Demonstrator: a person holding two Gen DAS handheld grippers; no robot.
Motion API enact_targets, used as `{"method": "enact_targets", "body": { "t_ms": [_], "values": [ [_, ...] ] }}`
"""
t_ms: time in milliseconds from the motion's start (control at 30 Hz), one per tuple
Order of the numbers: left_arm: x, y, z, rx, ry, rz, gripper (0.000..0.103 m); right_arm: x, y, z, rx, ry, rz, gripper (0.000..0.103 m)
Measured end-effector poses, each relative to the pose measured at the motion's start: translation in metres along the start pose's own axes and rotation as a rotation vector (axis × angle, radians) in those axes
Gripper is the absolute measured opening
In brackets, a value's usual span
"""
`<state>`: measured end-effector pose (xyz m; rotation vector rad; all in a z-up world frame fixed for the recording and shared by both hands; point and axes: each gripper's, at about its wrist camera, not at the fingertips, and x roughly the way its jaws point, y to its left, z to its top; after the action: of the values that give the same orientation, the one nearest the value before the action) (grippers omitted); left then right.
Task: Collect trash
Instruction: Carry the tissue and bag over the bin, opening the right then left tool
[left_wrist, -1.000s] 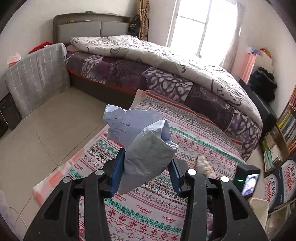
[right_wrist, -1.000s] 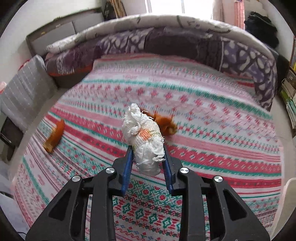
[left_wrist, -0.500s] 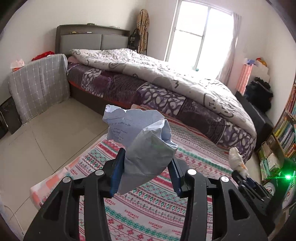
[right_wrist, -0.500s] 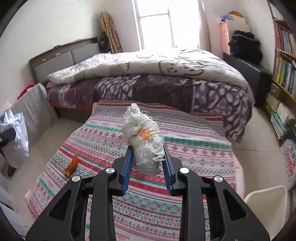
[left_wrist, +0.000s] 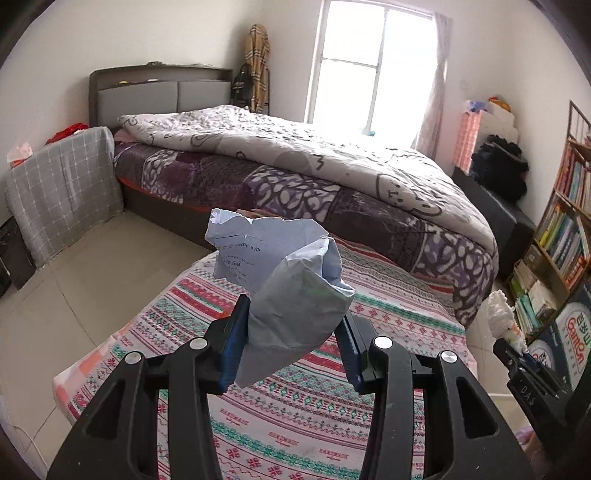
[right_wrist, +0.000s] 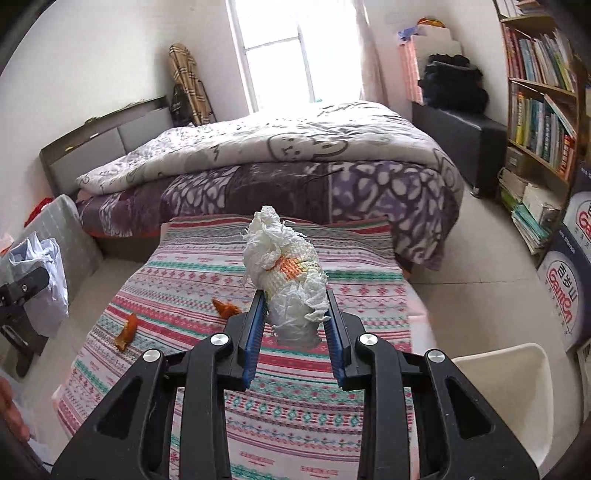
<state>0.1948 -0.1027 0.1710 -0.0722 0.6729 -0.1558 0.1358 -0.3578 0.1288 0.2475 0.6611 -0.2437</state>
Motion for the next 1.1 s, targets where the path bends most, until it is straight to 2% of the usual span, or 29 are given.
{"method": "enact_targets", "body": {
  "t_ms": [467,800,967,1100],
  "values": [
    [-0.005,-0.075,-0.013,0.097,-0.014,-0.079,0.045,-0.028,-0.041,0.003,0.008,-0.032,-0.045,0.029],
    [-0.007,-0.125,-0.038,0.209,-0.002,-0.141,0.045,-0.045,-0.098,0.001,0.087,-0.014,-0.131,0.03],
    [-0.007,-0.155,-0.053,0.264,0.017,-0.186,0.045,-0.048,-0.131,-0.004,0.144,0.024,-0.192,0.03],
    [-0.006,-0.174,-0.065,0.26,0.047,-0.235,0.045,-0.053,-0.161,-0.01,0.207,0.054,-0.232,0.03]
  ]
}}
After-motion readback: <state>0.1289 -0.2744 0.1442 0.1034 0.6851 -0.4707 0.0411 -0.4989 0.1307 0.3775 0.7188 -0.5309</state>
